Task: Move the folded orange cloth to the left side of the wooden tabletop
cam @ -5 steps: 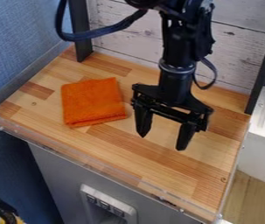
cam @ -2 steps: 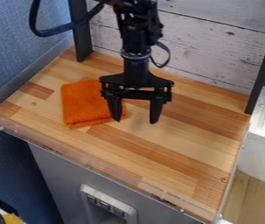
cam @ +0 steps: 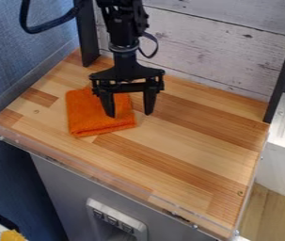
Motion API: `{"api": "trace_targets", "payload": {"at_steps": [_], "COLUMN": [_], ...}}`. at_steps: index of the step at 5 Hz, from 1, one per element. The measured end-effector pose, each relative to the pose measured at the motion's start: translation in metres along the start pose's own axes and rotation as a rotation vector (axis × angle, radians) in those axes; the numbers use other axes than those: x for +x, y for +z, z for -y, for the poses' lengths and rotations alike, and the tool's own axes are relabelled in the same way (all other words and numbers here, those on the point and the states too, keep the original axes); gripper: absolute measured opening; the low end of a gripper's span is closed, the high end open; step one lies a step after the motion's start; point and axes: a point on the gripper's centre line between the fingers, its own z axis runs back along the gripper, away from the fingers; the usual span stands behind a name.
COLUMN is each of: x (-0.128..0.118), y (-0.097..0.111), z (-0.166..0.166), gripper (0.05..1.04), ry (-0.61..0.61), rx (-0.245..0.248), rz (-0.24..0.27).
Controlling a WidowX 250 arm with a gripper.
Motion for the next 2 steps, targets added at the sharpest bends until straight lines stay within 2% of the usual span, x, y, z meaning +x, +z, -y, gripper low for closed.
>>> {"api": "trace_targets", "payload": {"at_steps": [1, 2], "x": [0.0133, 0.019], "y": [-0.002, -0.0011], "z": [-0.0119, -0.021], "gripper": [0.999, 0.952], "ry": [0.07, 0.116], "rx": [0.004, 0.01], "rz": [0.007, 0.019]}}
